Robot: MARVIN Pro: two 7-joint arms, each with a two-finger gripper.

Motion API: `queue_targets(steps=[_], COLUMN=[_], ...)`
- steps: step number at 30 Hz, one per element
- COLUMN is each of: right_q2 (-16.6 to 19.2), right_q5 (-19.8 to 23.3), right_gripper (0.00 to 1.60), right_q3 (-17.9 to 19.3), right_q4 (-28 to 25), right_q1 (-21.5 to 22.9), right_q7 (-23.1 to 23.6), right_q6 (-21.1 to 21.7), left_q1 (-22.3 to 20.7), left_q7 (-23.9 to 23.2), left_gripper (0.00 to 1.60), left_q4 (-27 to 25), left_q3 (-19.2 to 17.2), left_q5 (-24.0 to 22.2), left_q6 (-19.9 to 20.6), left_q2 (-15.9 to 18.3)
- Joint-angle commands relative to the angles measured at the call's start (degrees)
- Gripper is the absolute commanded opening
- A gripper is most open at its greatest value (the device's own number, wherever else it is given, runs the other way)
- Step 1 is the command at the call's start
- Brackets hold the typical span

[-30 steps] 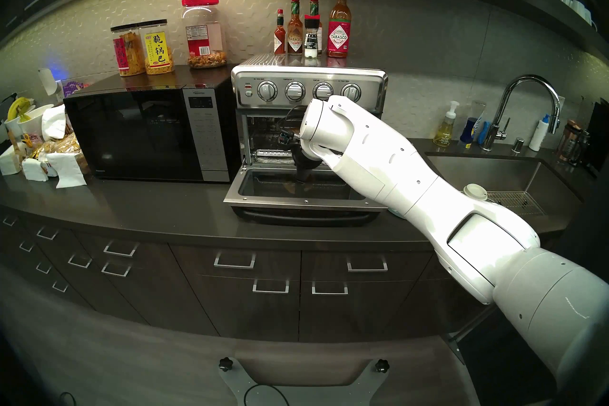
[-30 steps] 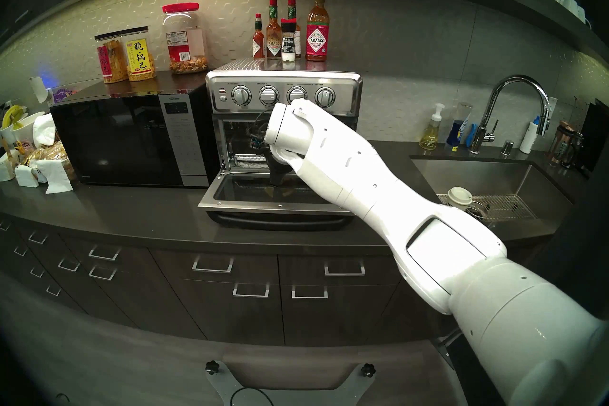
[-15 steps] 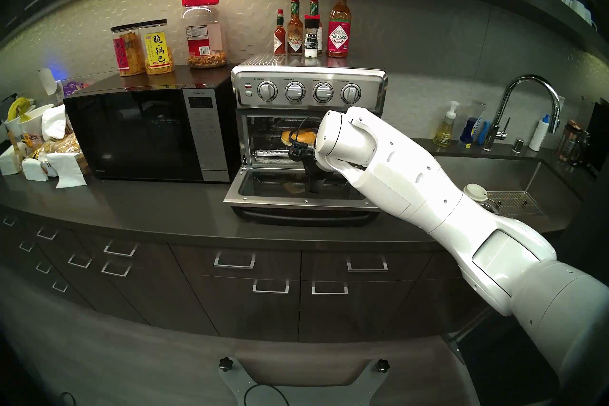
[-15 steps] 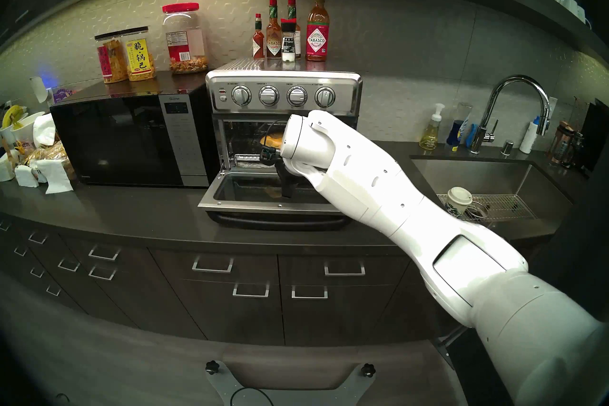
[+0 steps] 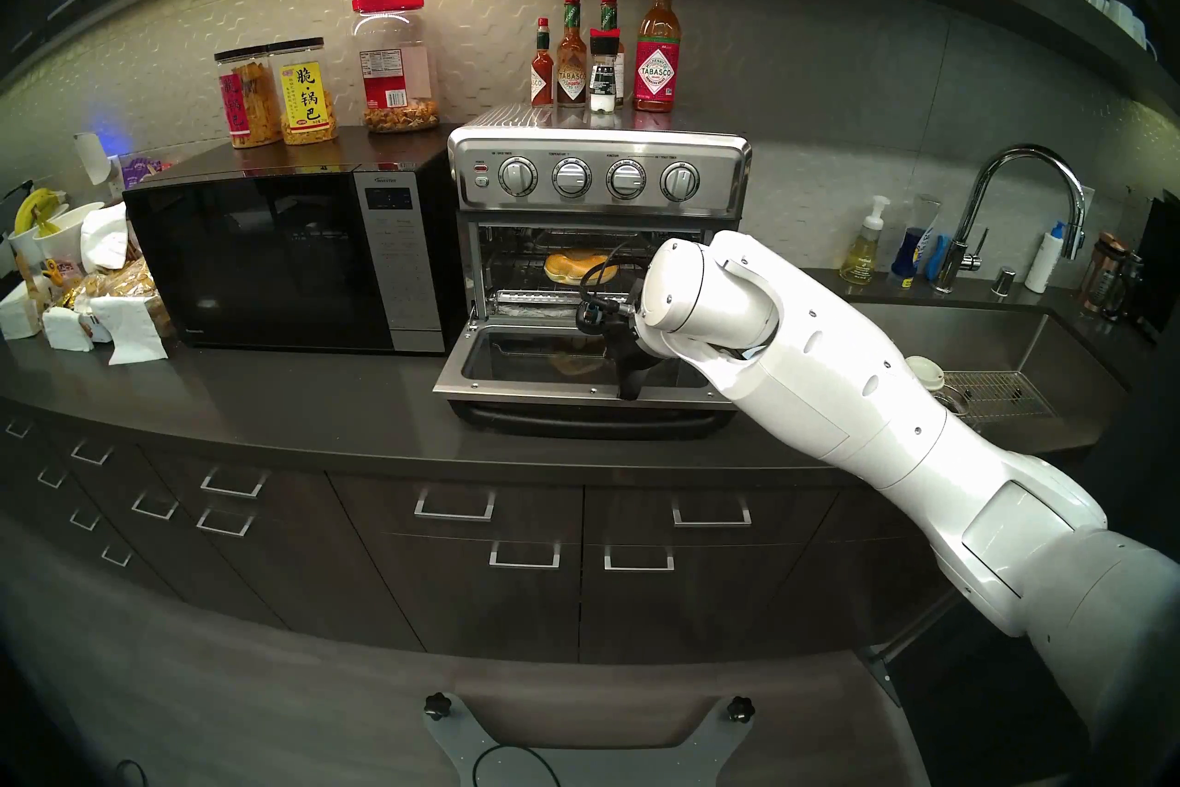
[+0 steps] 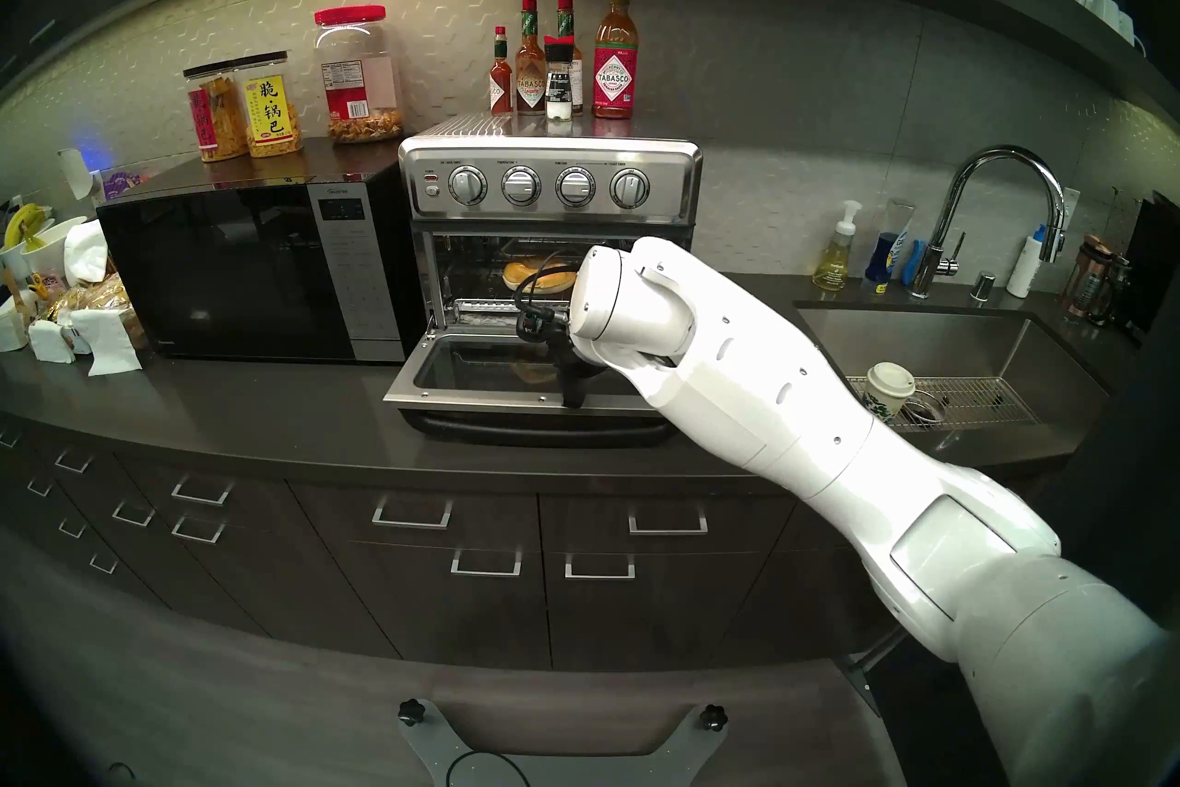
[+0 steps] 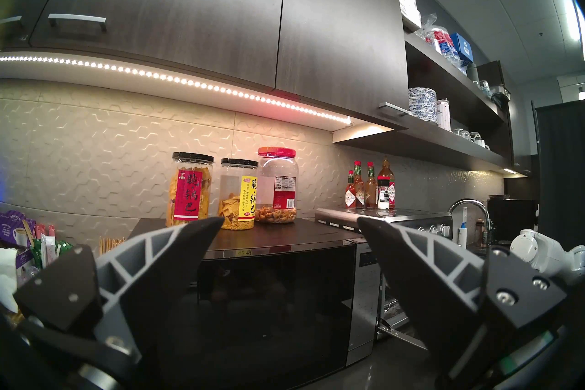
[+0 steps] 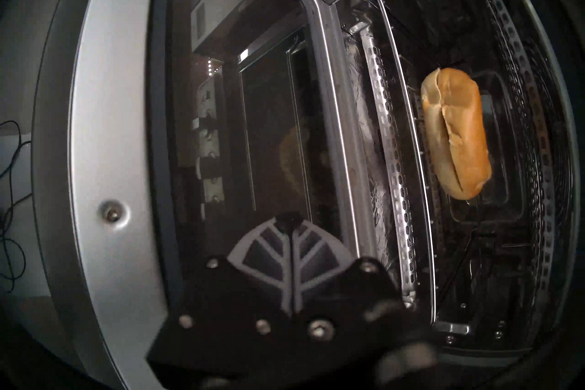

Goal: Open the oven and place the bagel inside on the rack

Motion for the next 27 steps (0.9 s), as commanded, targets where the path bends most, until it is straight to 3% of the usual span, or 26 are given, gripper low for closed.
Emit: queue_targets(steps=[1,8,9,16,27], right_q2=[4.5,7.4,8.7,10.3,14.1], right_q5=[1.1,2.5,2.9,4.0,4.7], right_gripper=[0.00,0.00,0.00,0.00,0.00], right_q3=[1.7,3.0,3.5,4.8,6.0], right_q4=[-5.7,-12.0,-14.8,-18.5,-27.6], right_q1=[-2.5,-5.5,-6.7,-8.9,-16.5], right_q7=[0.3,-0.2,-0.5,-0.8,-4.7], right_q6=[-0.3,-0.7,-0.8,-1.4,-1.9], left_q1=[-0.4,-0.4,-0.4,-0.4,-0.4], left_q7=[0.0,0.0,0.0,0.0,0.0], left_gripper=[1.60,1.60,1.60,1.60,1.60], left_q4=[-0.2,-0.2,-0.2,-0.2,-0.2], left_q3=[-0.4,-0.4,-0.4,-0.4,-0.5], left_q5=[-0.2,-0.2,-0.2,-0.2,-0.3], left_q6=[0.0,0.0,0.0,0.0,0.0], left_q2=[0.6,0.6,0.6,0.6,0.7])
